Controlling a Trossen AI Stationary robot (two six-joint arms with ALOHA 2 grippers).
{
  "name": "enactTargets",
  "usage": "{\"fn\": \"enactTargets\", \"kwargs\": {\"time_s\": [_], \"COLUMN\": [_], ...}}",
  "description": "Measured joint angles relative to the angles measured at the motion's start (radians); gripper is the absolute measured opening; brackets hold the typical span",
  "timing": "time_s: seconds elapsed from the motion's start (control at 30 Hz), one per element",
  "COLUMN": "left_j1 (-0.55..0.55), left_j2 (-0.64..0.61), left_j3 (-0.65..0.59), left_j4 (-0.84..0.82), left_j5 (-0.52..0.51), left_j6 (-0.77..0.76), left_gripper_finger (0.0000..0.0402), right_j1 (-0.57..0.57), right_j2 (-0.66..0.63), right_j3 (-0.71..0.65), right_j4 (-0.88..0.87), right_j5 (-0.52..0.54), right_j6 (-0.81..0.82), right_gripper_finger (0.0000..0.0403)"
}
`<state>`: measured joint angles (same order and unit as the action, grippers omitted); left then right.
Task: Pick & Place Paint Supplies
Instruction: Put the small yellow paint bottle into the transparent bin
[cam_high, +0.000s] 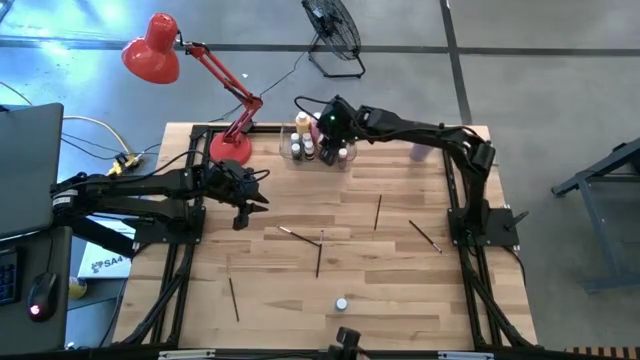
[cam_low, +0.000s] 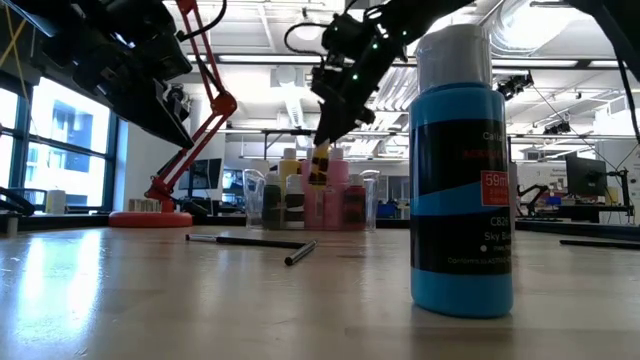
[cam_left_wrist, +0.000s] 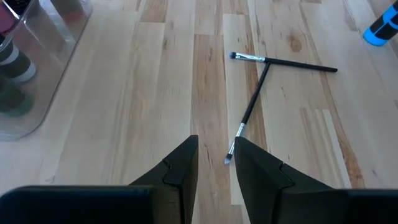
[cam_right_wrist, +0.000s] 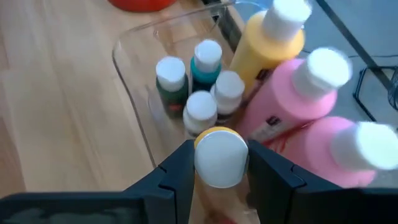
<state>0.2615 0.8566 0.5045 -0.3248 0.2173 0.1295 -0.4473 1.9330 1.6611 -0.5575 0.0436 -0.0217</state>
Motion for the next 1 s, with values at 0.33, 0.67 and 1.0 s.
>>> {"fn": "enactTargets", "kwargs": {"time_s": [0.33, 0.67, 1.0], "left_j1": [0.0, 0.0, 0.0], "left_j2": [0.0, 0.0, 0.0], "left_j3": [0.0, 0.0, 0.0], "left_j4": [0.0, 0.0, 0.0], "left_j5": [0.003, 0.003, 0.003], "left_j6": [0.0, 0.0, 0.0], "left_gripper_finger": [0.0102, 0.0102, 0.0102], "right_j1": [-0.008, -0.025, -0.034], "right_j2": [0.07, 0.094, 0.103], "right_j3": [0.0, 0.0, 0.0], "right_j4": [-0.007, -0.018, -0.031], "right_j5": [0.01, 0.001, -0.053], "right_j6": [0.002, 0.02, 0.03], "right_gripper_finger": [0.012, 0.012, 0.012]}}
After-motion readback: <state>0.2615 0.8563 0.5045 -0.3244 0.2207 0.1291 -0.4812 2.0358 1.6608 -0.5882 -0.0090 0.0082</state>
